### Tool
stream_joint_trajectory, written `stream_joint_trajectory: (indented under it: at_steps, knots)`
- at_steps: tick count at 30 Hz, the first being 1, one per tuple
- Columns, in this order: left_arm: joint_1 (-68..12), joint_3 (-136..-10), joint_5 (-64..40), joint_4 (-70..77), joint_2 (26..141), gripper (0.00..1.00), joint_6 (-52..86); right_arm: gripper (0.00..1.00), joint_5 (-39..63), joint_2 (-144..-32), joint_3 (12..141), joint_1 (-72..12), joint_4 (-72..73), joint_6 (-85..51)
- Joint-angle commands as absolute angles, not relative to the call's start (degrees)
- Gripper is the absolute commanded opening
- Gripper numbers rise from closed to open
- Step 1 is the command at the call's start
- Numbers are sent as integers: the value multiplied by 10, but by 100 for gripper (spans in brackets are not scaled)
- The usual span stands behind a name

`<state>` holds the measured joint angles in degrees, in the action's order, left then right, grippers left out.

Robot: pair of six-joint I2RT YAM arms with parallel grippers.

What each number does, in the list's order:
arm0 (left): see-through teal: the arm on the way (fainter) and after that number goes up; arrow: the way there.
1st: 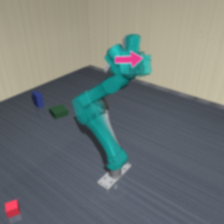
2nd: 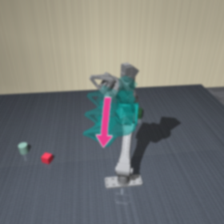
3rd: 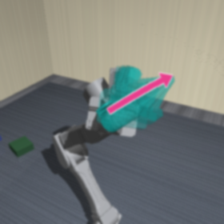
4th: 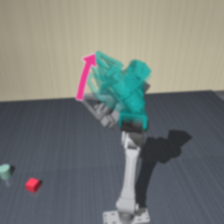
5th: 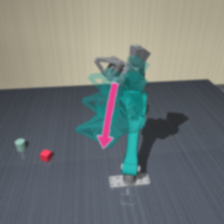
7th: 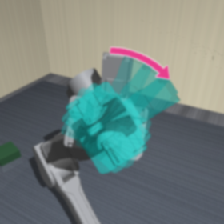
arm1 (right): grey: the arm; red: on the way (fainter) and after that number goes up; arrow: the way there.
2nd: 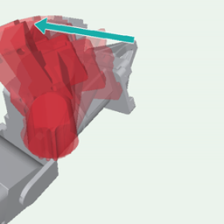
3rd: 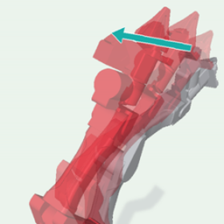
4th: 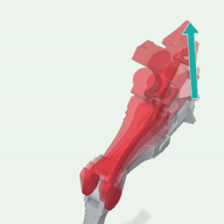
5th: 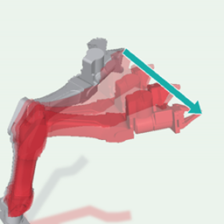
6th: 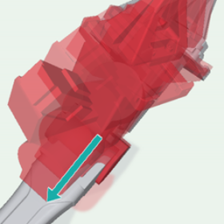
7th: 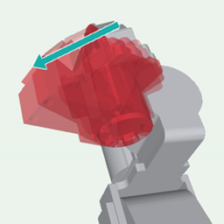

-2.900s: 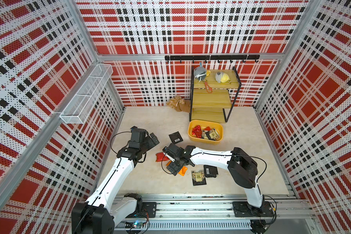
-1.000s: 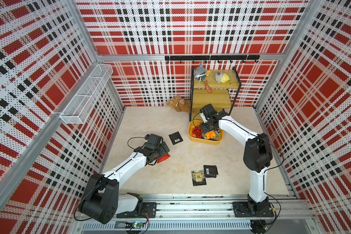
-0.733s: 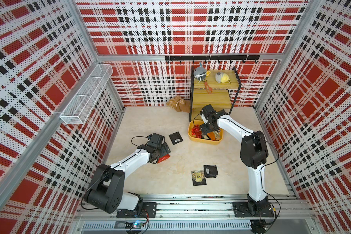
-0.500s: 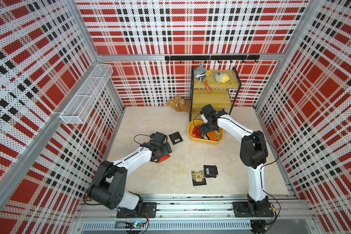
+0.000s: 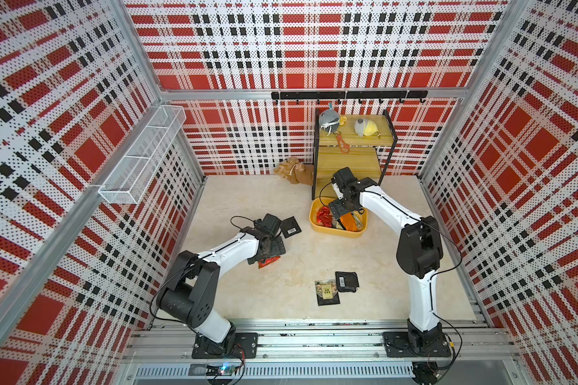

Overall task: Put the tea bags into the storage box
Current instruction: Pick up the tea bag from the center of the board.

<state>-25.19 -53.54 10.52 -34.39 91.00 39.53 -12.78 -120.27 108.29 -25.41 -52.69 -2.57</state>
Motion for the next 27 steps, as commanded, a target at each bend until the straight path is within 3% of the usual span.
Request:
stream_joint_trajectory:
  at_steps: [1, 15, 27]
  knots:
    - [-257, -551, 112, -363, 928, 99, 383, 94, -138, -1171, 1096, -248, -535, -21]
    - [-278, -563, 123, -375, 963, 99, 380, 94, -140, -1165, 1096, -246, -541, -19]
    - [-278, -570, 118, -370, 955, 75, 378, 93, -144, -1156, 1093, -246, -545, -20]
